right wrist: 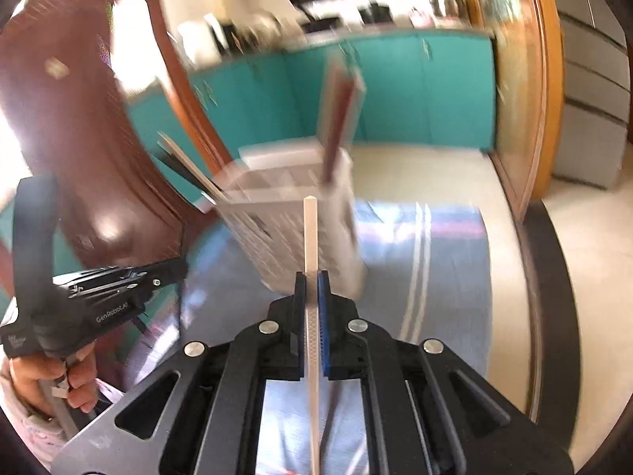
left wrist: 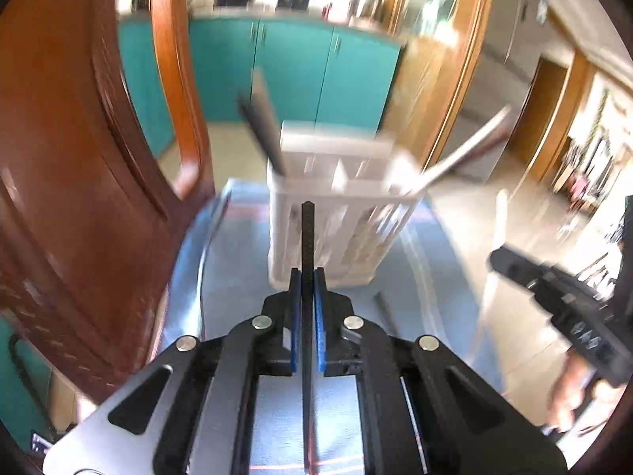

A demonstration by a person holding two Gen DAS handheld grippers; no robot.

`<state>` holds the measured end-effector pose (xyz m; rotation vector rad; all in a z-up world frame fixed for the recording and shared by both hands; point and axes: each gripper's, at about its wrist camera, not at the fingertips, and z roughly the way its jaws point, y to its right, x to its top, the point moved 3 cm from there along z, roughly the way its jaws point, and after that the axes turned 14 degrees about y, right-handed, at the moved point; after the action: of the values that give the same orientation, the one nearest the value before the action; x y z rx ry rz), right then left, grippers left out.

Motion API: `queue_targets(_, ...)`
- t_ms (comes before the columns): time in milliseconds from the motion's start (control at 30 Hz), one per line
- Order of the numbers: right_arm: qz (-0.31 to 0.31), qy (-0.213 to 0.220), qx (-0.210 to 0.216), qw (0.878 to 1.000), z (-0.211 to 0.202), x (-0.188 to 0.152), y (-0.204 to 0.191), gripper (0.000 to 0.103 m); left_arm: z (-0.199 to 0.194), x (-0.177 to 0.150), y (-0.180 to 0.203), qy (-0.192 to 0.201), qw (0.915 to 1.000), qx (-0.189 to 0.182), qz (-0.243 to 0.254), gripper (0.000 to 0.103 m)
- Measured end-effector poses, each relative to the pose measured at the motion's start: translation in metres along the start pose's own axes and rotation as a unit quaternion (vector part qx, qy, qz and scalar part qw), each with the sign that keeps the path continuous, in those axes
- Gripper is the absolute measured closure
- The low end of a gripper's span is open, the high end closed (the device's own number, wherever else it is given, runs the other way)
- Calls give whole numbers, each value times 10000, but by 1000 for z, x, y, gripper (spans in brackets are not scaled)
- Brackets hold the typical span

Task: Organize utensils
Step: 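Lift both held chopsticks and carry them above the white basket, then open both tools to drop the chopsticks into the white basket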

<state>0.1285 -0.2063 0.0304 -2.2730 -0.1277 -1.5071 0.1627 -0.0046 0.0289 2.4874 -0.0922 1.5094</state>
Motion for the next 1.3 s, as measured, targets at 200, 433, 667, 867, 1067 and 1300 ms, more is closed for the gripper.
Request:
queue_targets(200,245,649,94,9975,-30,35,-8,96,-78,79,6,1306,9912,-204,-112,96)
queue_targets(433,451,2017,-375,9777,-57,108,-18,96,-104,134,-17,2692,9592,107,-854,96)
queue_targets(667,852,2875,-932,9494,-45,128,-4,96,-34,110,-31,2321,9662,461,-1022,96)
queue_targets(867,464,2897,-1015,9506,-8,103,-6,96,13,84,-28,1729,9818,534,-567,96)
queue_targets(1067,-145,2351,-937,9673,26,81,-30,96,21,77,-28,1592,9854,421,-430,96)
queue_targets(1300,-195,1985,-922,9756,41,73,-28,95,6,80,-35,1728,9827,367,-560,82)
